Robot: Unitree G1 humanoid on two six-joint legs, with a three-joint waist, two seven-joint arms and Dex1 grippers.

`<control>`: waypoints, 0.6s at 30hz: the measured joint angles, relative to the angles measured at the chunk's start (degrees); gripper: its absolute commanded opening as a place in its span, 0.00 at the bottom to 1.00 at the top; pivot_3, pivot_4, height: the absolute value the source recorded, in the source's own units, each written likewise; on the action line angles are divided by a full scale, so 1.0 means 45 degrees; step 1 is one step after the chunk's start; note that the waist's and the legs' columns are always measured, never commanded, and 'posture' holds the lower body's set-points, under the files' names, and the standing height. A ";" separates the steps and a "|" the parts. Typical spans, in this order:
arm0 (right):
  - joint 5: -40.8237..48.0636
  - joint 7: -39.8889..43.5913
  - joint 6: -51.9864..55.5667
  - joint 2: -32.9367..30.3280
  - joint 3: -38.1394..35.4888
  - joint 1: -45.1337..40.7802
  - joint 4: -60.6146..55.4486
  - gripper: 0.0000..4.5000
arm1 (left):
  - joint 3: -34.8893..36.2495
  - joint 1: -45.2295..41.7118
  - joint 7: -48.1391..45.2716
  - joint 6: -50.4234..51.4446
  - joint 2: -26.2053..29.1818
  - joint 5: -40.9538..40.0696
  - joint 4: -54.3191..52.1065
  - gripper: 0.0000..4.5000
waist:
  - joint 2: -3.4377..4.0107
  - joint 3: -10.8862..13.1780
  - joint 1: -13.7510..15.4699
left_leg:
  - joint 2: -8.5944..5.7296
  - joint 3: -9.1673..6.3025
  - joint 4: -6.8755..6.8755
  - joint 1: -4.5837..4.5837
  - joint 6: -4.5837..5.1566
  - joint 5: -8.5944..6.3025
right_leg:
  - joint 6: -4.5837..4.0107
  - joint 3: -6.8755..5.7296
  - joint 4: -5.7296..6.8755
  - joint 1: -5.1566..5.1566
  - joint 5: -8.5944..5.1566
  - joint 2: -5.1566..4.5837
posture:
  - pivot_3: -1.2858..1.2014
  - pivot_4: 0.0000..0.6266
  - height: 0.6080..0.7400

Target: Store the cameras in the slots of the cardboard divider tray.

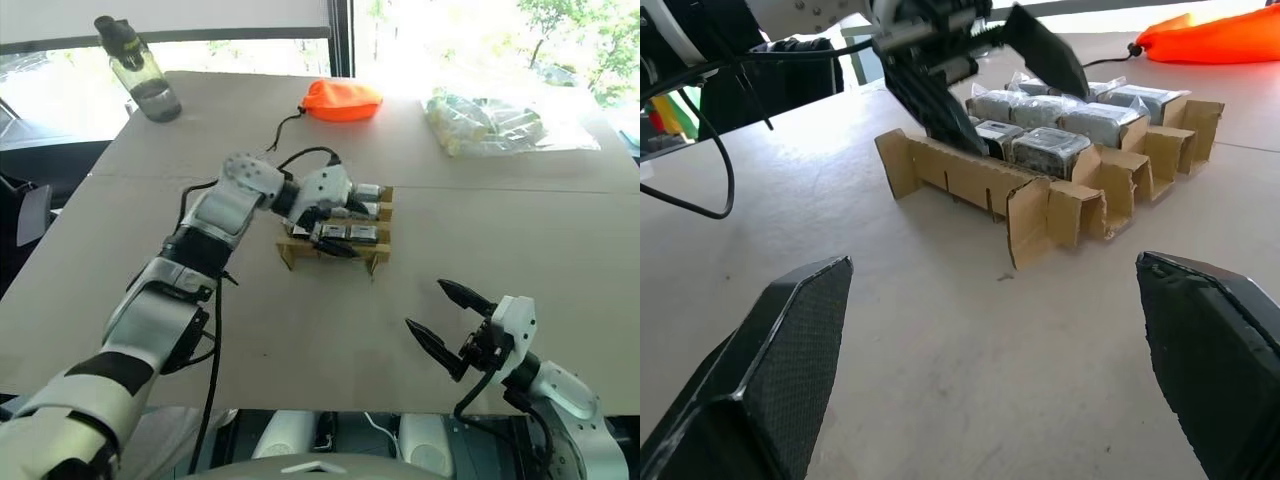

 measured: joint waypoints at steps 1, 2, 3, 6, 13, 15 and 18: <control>0.0001 0.0063 -0.0002 -0.0029 -0.0103 -0.0001 0.0109 1.00 | 0.0358 0.0383 0.0060 0.0364 0.0266 -0.0417 -0.0762 0.99 | 0.0001 -0.0001 0.0009 | 0.0000 -0.0002 0.0000 0.0003 0.0000 0.0000 | 0.0000 -0.0001 0.0002 0.0003 0.0000 -0.0004 | 0.52 0.24 0.89; -0.0001 0.0145 -0.0003 -0.0101 -0.0272 0.0022 0.0242 1.00 | 0.0770 0.0768 0.0164 0.0769 0.0535 -0.0833 -0.1516 0.99 | 0.0001 -0.0001 0.0039 | -0.0002 -0.0007 0.0002 0.0003 -0.0001 0.0001 | 0.0000 -0.0008 0.0005 0.0007 0.0000 -0.0006 | 0.52 0.24 0.89; -0.0002 0.0206 -0.0018 -0.0188 -0.0374 -0.0016 0.0369 1.00 | 0.1149 0.1183 0.0315 0.1154 0.0740 -0.1163 -0.2167 0.99 | 0.0001 -0.0002 0.0063 | -0.0004 -0.0011 0.0005 0.0007 -0.0001 0.0001 | 0.0000 -0.0012 0.0007 0.0015 0.0000 -0.0010 | 0.52 0.24 0.89; 0.0014 0.0650 -0.0116 -0.0526 -0.0809 -0.0281 0.0943 1.00 | 0.2798 0.3870 0.1555 0.2369 0.1552 -0.2219 -0.4906 0.99 | 0.0018 -0.0012 0.0004 | -0.0003 -0.0007 0.0000 0.0031 -0.0001 0.0000 | 0.0000 0.0031 0.0006 0.0031 0.0000 -0.0019 | 0.52 0.24 0.89; 0.0166 0.1665 -0.0294 -0.0988 -0.1485 -0.0512 0.1918 1.00 | 0.4964 0.8306 0.3795 0.2761 0.2682 -0.2592 -0.6986 0.99 | 0.0036 -0.0033 0.0100 | -0.0011 -0.0037 0.0007 0.0059 0.0002 -0.0005 | 0.0000 0.0022 -0.0005 0.0077 -0.0002 -0.0038 | 0.52 0.24 0.89; 0.0136 0.2180 -0.0389 -0.1287 -0.1736 -0.0533 0.2677 1.00 | 0.5493 0.9724 0.4395 0.2429 0.2557 -0.2597 -0.7035 0.99 | 0.0035 -0.0033 0.0090 | -0.0012 -0.0043 0.0005 0.0049 0.0006 -0.0007 | 0.0000 0.0009 -0.0017 0.0077 -0.0002 -0.0041 | 0.52 0.24 0.89; -0.0017 0.3022 -0.0794 -0.1677 -0.1924 -0.0708 0.3737 1.00 | 0.5767 1.1127 0.5075 0.1754 0.2050 -0.2731 -0.7023 0.99 | 0.0031 -0.0031 0.0121 | -0.0013 -0.0054 0.0007 0.0048 0.0007 -0.0006 | -0.0001 -0.0010 -0.0012 0.0080 -0.0001 -0.0047 | 0.52 0.24 0.89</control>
